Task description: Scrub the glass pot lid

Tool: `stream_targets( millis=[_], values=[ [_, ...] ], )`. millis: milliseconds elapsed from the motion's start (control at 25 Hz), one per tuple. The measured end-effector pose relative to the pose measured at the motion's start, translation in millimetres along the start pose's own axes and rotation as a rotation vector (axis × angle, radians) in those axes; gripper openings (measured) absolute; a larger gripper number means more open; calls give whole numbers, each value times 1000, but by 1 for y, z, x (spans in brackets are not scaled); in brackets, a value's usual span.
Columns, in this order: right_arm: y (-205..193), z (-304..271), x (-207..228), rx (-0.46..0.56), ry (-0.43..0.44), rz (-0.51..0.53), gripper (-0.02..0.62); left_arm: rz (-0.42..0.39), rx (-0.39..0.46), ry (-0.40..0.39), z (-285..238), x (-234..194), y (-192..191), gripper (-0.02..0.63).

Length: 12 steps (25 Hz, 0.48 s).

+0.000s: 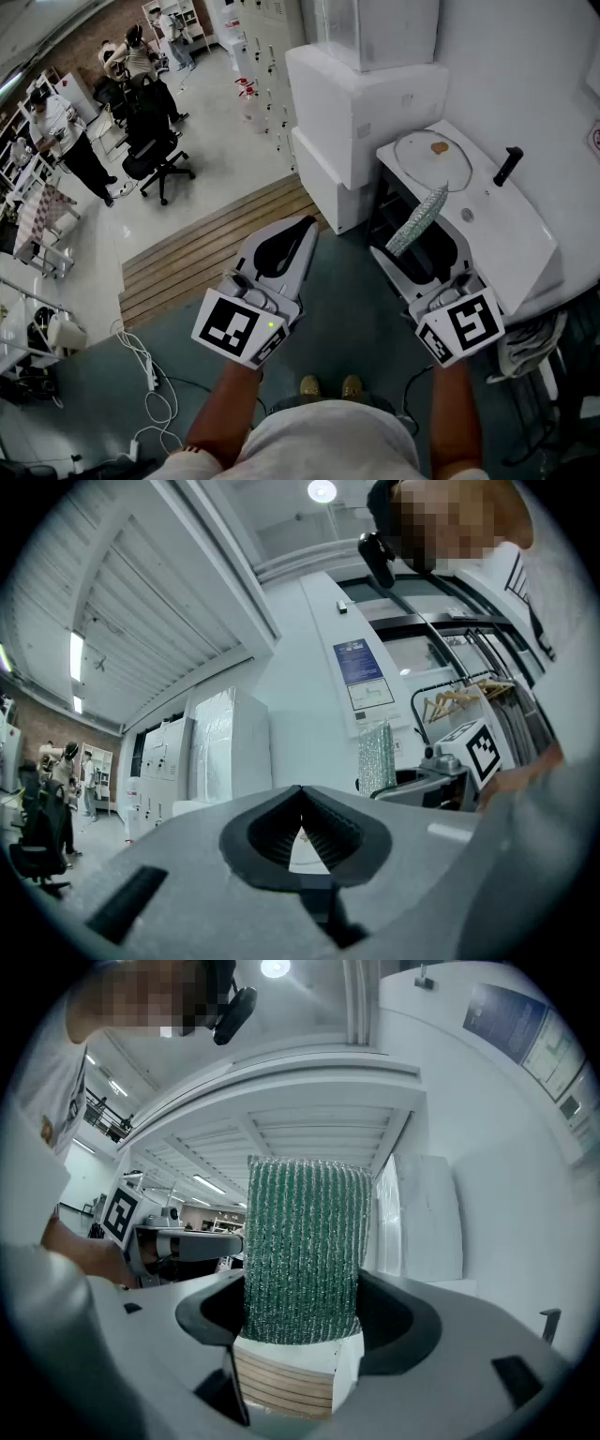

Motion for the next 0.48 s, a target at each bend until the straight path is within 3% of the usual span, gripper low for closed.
stream_targets(
  millis=[480],
  values=[
    [-6, 10, 5, 4, 9, -24, 348, 15, -22, -6, -8, 8, -6, 15]
  ],
)
Point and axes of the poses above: the fingertips, and each gripper's own axes: z backward along the fingers, x to its right, y out of its top, the point moved 5 cm from there along z, backward along the fingers, and after that the axes turned 12 degrees about -x, right-handed, at the moved point
